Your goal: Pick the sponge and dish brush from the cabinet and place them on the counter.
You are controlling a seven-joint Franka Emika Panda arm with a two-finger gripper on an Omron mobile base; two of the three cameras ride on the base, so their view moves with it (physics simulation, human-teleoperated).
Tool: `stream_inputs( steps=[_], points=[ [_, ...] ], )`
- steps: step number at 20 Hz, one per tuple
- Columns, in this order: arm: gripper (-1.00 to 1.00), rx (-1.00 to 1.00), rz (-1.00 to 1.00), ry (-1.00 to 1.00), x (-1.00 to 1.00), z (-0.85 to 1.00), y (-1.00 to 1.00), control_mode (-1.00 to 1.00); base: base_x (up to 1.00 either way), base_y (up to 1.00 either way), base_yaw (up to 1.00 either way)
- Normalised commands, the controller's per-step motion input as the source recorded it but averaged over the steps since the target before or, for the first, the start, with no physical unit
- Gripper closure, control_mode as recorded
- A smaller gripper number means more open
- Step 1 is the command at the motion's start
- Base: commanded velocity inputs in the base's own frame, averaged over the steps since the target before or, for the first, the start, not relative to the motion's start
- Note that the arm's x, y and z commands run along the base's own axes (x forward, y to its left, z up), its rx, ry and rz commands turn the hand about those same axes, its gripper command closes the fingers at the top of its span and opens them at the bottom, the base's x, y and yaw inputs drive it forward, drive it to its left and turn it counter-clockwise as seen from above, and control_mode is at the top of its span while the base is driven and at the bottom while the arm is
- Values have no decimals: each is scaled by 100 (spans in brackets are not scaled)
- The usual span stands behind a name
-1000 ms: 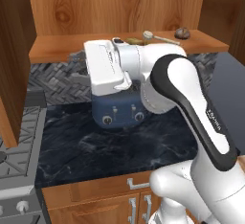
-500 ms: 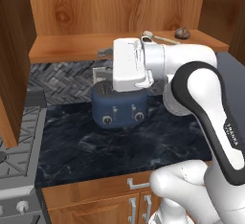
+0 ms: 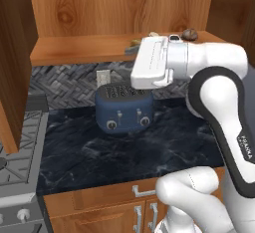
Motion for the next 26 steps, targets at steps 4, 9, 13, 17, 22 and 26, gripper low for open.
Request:
stream_inputs(
  steps=[4, 9, 13, 17, 22, 26],
  points=[
    [-100, -5, -19, 4, 24, 0, -39, -100, 0, 0, 0],
    [-100, -6, -22, 3, 23, 0, -28, -100, 0, 0, 0],
    [-100, -9, -24, 1, 30, 0, -24, -100, 0, 0, 0],
    [-100, -9, -24, 0, 36, 0, -23, -100, 0, 0, 0],
    [-100, -4, -21, 6, 26, 0, -34, -100, 0, 0, 0],
    [-100, 0, -17, 11, 10, 0, -35, -100, 0, 0, 0]
  ],
)
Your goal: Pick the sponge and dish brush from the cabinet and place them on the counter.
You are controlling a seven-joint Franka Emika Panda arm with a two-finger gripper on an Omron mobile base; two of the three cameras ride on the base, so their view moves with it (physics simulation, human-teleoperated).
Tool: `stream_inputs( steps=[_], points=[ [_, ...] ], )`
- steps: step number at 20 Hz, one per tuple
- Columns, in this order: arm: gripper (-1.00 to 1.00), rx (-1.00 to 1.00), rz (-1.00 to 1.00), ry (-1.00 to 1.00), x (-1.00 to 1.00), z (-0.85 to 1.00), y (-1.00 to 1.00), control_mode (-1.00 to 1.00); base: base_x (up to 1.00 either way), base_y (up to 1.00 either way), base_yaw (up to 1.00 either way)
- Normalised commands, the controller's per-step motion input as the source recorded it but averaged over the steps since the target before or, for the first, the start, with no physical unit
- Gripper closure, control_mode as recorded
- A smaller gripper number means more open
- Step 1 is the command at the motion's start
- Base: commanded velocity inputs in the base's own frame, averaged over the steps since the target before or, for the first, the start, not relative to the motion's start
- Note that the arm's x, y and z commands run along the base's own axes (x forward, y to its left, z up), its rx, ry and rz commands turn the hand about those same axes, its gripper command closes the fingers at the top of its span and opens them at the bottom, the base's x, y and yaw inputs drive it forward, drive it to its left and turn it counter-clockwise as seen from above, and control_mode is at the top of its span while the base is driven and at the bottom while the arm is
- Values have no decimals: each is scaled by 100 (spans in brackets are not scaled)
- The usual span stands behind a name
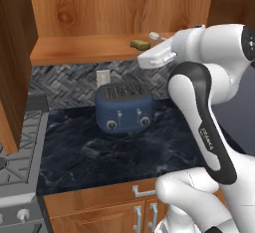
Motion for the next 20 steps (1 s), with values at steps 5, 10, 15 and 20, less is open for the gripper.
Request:
stream_inputs(
  steps=[5, 10, 15, 20],
  points=[
    [-100, 8, -17, 12, 2, 0, -34, -100, 0, 0, 0],
    [-100, 10, -14, 13, 0, 0, -21, -100, 0, 0, 0],
    [-100, 8, -9, 11, 2, 0, -11, -100, 0, 0, 0],
    [-100, 2, 0, 2, 14, 0, -3, -100, 0, 0, 0]
  ],
)
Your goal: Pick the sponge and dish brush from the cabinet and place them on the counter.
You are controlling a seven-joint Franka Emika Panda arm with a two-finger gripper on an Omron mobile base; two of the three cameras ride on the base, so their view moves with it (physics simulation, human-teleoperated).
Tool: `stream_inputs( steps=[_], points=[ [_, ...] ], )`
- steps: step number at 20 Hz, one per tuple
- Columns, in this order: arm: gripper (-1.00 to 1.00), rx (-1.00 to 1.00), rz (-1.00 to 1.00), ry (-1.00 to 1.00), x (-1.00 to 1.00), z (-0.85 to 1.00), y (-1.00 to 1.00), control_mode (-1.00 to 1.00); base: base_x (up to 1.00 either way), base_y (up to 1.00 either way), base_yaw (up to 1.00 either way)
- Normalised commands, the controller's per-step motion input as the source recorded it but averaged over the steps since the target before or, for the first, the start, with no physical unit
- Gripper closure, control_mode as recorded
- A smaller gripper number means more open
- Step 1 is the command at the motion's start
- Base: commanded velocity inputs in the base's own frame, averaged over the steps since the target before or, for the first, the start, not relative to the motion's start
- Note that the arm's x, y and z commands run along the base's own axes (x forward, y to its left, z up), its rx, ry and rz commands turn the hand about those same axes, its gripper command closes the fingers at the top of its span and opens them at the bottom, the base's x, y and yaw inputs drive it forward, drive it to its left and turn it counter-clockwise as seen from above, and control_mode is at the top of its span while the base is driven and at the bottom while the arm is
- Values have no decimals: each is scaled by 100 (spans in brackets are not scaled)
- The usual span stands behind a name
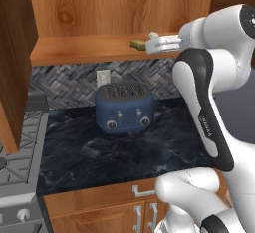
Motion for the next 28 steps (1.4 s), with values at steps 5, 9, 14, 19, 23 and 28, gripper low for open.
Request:
stream_inputs(
  steps=[5, 9, 14, 19, 23, 28],
  points=[
    [-100, -1, 0, 0, 15, -2, -8, -100, 0, 0, 0],
    [-100, -3, 0, 0, 24, -12, -13, -100, 0, 0, 0],
    [-100, -4, 0, 0, 29, -14, -13, -100, 0, 0, 0],
    [-100, -5, 0, 0, 36, -5, -10, -100, 0, 0, 0],
    [-100, -5, 0, 0, 40, -1, -7, -100, 0, 0, 0],
    [-100, -5, 0, 2, 39, -1, -7, -100, 0, 0, 0]
  ],
)
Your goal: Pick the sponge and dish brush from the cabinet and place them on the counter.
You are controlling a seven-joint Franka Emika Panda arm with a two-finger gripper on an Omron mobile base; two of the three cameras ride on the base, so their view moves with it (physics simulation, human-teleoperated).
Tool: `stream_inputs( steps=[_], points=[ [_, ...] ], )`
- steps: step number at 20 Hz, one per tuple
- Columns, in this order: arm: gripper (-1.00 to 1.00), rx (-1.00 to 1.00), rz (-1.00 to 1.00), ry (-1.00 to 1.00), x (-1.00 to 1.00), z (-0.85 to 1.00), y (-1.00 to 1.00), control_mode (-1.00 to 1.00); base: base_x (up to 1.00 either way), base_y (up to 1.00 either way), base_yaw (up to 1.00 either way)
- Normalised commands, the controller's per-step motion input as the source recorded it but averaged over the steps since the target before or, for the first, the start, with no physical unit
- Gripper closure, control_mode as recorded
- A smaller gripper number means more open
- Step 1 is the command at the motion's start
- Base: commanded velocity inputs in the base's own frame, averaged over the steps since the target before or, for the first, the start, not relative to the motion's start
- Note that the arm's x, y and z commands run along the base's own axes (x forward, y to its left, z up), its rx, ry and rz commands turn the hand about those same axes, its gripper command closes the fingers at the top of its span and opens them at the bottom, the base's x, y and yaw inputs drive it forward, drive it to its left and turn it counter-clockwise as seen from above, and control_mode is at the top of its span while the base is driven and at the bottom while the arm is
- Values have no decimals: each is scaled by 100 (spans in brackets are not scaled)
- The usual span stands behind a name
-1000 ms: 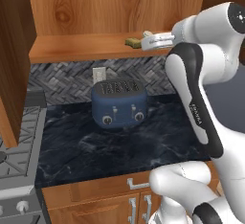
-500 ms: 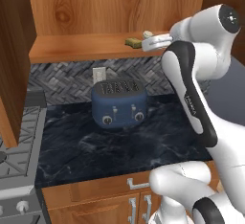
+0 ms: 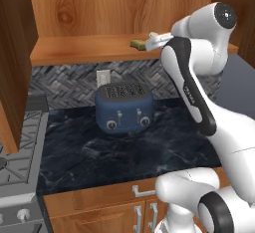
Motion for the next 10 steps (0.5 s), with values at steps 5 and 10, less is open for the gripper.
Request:
stream_inputs(
  steps=[5, 10],
  points=[
    [-100, -2, 0, 3, 30, -8, -6, -100, 0, 0, 0],
    [-100, 0, 0, 1, 27, -10, -3, -100, 0, 0, 0]
  ],
)
